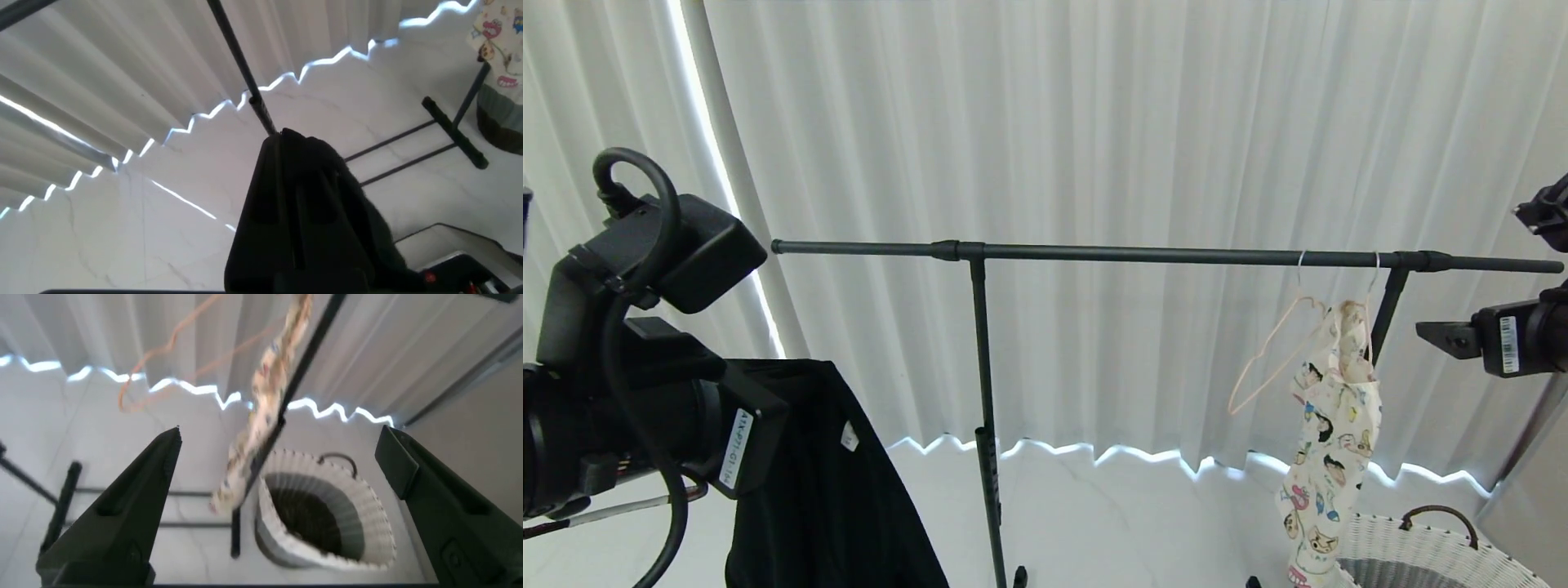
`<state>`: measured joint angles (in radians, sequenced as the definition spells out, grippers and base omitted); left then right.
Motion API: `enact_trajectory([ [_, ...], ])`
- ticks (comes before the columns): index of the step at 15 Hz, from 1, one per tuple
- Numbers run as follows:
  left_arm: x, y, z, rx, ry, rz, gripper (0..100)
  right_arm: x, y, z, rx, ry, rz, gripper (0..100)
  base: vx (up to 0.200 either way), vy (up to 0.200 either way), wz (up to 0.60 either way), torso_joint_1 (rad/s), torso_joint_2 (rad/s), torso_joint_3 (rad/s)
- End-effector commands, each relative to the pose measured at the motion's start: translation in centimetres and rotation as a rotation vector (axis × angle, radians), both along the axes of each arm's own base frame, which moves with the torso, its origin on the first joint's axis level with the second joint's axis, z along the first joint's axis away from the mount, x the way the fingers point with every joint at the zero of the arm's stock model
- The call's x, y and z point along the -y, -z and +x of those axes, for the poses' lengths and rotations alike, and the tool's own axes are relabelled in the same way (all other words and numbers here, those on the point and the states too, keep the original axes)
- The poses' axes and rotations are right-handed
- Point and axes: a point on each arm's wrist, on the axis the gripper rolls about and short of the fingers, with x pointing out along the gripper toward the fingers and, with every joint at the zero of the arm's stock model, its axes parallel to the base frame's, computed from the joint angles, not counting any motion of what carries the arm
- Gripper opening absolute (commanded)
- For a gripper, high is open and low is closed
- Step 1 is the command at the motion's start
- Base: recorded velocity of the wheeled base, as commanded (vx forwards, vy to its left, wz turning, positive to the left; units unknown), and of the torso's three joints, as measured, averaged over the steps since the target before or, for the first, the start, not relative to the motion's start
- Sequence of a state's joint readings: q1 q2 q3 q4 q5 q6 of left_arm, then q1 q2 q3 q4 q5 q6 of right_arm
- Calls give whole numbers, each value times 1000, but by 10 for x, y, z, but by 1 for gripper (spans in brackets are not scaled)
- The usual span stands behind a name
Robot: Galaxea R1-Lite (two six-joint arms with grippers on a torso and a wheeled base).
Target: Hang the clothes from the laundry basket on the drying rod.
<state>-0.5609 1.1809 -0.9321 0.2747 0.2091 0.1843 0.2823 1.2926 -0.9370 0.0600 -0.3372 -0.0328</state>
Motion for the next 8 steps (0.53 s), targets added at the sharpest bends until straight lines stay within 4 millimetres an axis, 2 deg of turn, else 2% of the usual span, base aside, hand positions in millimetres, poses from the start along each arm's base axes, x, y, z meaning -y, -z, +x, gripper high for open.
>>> enact_trajectory([
  [1, 1, 0, 0, -1, 4, 1, 0, -5, 11, 17, -43, 2, -9, 100, 200, 0, 0, -2, -2, 2],
  [8, 1, 1, 1, -4, -3, 3, 0, -14, 39, 47, -132, 62, 10, 100, 200, 0, 0, 4, 4, 1],
])
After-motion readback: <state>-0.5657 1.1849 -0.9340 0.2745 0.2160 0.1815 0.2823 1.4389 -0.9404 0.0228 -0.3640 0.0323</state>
